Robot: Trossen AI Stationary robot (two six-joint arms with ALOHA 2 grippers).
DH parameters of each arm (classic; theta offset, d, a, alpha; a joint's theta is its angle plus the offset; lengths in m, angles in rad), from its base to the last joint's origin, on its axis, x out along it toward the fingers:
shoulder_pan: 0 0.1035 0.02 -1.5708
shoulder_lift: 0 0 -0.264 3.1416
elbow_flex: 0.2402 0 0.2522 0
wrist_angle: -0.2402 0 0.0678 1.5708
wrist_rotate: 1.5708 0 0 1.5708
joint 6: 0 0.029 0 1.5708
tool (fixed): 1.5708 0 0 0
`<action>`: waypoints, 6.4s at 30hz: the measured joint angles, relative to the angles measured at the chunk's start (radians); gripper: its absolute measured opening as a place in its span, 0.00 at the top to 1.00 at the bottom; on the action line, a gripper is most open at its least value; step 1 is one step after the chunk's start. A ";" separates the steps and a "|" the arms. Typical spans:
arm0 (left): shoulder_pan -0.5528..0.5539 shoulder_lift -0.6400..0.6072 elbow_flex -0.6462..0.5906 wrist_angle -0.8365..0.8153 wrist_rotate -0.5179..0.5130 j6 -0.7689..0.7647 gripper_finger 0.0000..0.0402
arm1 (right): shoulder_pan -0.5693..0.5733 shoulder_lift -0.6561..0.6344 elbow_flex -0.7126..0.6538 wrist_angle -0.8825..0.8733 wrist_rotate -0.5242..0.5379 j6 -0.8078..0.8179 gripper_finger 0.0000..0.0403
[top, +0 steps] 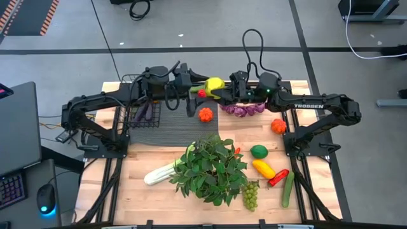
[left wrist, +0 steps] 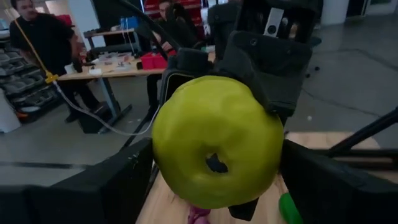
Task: Build produce basket
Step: Put the green apple into the wire basket, then put the right orange pumpkin into the wire basket
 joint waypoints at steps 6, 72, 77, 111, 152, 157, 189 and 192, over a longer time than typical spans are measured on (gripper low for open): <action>0.020 -0.024 0.000 -0.051 -0.004 0.016 0.22 | -0.019 0.004 0.001 -0.004 0.006 -0.028 0.26; 0.540 -0.241 0.002 -1.150 -0.341 -0.409 0.12 | -0.071 -0.001 -0.002 -0.376 -0.108 -0.151 0.10; 0.528 -0.240 0.001 -1.085 -0.158 -0.472 0.12 | -0.094 -0.001 -0.001 -0.482 -0.108 -0.186 0.10; 0.124 -0.240 0.000 -0.597 0.222 -0.549 0.12 | -0.276 -0.003 0.000 -1.296 0.173 -0.749 0.14; 0.130 -0.229 0.000 -0.551 0.169 -0.645 0.12 | -0.277 -0.001 -0.220 -1.742 0.467 -0.481 0.14; 0.129 -0.229 0.000 -0.552 0.169 -0.641 0.12 | -0.277 -0.001 -0.220 -1.746 0.497 -0.452 0.14; 0.129 -0.234 0.002 -0.582 0.233 -0.665 0.12 | -0.304 -0.001 -0.241 -1.862 0.595 -0.515 0.14; 0.129 -0.236 0.002 -0.582 0.234 -0.664 0.12 | -0.314 -0.001 -0.241 -1.891 0.607 -0.577 0.14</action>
